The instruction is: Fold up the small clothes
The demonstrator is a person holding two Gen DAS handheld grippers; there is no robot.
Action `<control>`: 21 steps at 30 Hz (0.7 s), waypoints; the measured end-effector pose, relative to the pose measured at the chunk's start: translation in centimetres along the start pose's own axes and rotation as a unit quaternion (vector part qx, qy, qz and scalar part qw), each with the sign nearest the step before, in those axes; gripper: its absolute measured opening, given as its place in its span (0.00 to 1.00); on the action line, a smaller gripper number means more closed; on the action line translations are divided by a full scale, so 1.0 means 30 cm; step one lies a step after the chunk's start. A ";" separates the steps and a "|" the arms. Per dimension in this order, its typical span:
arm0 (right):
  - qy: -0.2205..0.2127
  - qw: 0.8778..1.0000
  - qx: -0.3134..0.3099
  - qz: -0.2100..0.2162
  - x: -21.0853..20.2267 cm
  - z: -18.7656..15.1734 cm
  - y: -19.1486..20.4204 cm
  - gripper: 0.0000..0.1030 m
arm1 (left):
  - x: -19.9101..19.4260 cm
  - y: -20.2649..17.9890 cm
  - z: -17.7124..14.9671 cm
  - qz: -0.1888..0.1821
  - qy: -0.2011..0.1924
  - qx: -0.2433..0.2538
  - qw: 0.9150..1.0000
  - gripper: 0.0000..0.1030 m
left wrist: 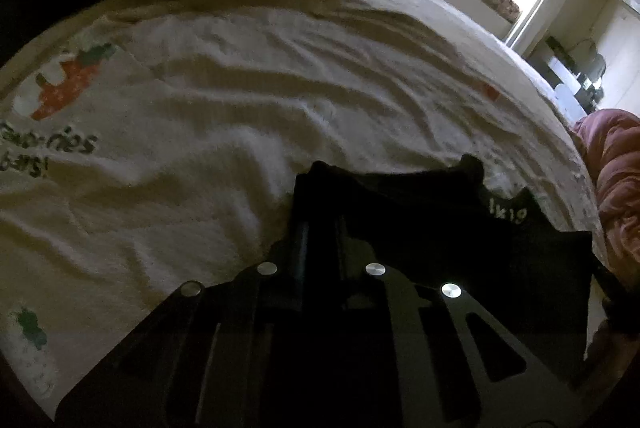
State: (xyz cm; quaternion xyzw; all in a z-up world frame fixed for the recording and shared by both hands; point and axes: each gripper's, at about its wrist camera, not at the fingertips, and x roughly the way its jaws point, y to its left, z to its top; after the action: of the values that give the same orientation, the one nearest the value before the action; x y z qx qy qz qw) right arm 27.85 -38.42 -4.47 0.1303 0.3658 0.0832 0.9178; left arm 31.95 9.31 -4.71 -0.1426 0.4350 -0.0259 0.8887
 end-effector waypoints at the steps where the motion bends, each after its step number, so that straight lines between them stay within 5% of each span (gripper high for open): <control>1: -0.005 1.000 0.001 0.001 -0.013 0.002 -0.002 0.06 | -0.012 -0.001 0.002 -0.002 -0.004 0.000 1.000 0.04; 6: -0.034 0.999 0.020 0.013 -0.071 0.019 -0.016 0.05 | -0.089 -0.010 0.026 -0.011 -0.039 0.001 0.999 0.04; 9: -0.049 0.998 0.031 0.016 -0.090 0.034 -0.024 0.05 | -0.106 -0.025 0.048 0.017 -0.051 0.016 0.998 0.04; 21: -0.007 0.998 0.002 -0.058 0.013 0.014 -0.009 0.05 | 0.043 -0.001 0.024 0.078 -0.005 0.005 0.997 0.04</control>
State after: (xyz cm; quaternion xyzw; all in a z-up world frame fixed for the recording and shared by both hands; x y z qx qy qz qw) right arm 28.46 -38.65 -4.51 0.1116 0.3662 0.0278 0.9234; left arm 33.32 9.24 -5.28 -0.1043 0.4405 0.0422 0.8907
